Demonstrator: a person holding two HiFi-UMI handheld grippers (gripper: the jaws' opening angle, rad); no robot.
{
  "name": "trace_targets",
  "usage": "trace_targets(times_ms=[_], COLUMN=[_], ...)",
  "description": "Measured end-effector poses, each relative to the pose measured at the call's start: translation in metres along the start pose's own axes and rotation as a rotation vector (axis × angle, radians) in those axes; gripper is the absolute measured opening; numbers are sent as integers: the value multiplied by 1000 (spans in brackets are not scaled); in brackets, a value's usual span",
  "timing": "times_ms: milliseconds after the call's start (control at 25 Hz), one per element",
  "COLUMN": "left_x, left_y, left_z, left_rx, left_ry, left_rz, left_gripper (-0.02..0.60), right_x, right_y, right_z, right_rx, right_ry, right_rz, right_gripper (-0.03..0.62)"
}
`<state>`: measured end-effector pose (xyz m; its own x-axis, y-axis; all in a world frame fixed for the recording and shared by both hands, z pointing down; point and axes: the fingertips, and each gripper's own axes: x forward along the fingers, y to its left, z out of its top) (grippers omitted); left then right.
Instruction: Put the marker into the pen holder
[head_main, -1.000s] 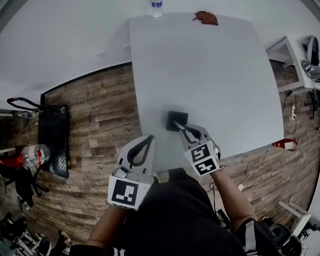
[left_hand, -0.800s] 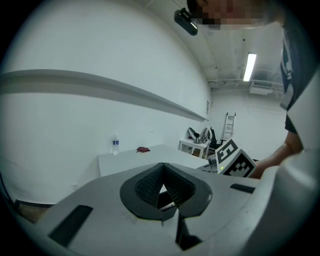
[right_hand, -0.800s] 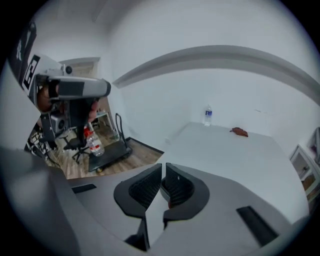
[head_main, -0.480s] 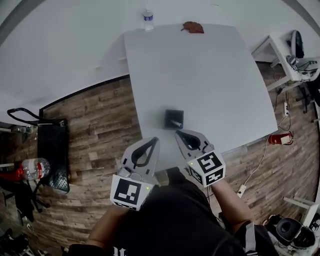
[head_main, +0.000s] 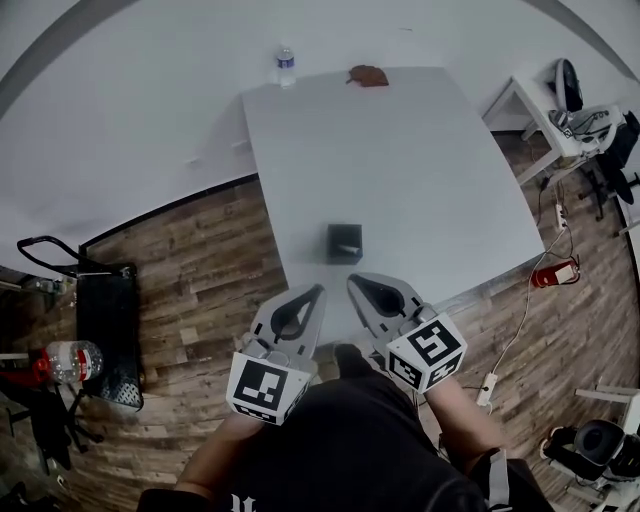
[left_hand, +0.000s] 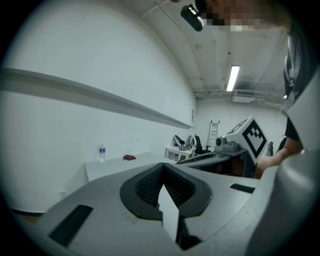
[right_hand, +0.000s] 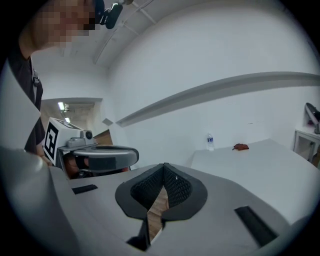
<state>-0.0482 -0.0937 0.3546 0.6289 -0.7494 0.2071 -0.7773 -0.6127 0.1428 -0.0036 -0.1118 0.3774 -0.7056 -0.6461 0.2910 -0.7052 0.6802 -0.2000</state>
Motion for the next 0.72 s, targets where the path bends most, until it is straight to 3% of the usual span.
trace_targets(times_ms=[720], left_x=[-16], left_y=[-11], left_z=[3], left_rx=[27], left_ry=[-35], left_rz=[-61], left_gripper=[6], right_x=[-26], right_y=[18], right_z=[0], right_rx=[-16], right_ry=[-38], right_rz=[-78], right_gripper=[15])
